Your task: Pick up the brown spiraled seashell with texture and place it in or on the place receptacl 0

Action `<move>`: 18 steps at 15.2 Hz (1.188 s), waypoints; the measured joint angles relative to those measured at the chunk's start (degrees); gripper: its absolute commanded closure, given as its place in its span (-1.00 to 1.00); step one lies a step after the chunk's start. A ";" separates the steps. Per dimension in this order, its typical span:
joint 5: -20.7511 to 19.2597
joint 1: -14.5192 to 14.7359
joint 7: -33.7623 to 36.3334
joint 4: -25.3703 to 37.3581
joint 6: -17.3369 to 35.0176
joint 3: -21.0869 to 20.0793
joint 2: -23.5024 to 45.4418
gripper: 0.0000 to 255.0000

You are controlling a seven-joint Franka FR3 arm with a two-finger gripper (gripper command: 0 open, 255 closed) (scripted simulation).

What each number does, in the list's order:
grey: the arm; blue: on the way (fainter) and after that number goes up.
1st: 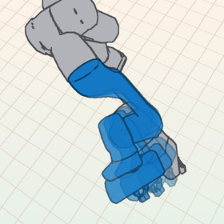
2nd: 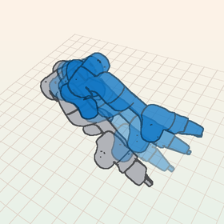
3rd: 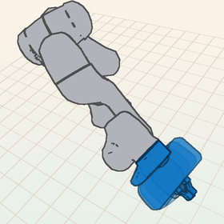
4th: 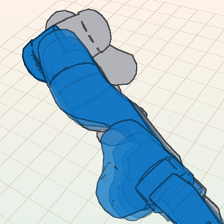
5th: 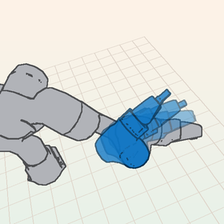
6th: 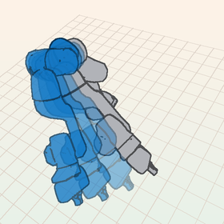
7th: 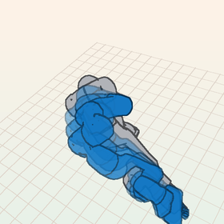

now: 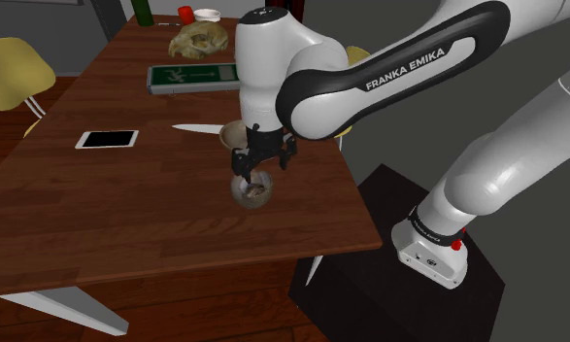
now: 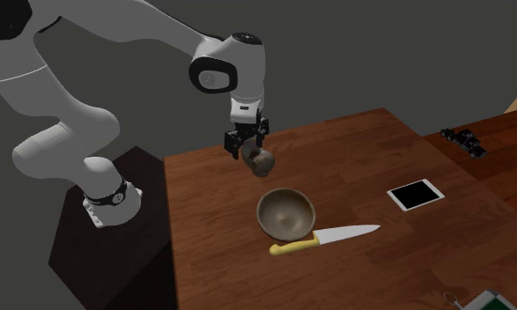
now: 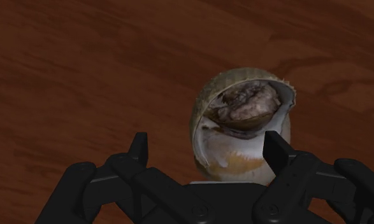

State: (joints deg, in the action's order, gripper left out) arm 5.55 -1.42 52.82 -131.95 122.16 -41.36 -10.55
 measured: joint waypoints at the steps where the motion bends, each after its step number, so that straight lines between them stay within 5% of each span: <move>1: 0.00 0.00 0.01 -0.02 0.03 -0.01 0.01 -1.00; 3: -0.01 0.00 0.03 -0.03 0.06 -0.02 0.02 -1.00; 4: -0.01 0.00 0.03 -0.03 0.06 -0.02 0.02 1.00; 18: 0.75 0.15 -0.70 1.42 -2.54 0.53 -1.34 1.00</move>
State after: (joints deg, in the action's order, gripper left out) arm 6.30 -1.27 52.13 -130.54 119.62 -40.83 -11.90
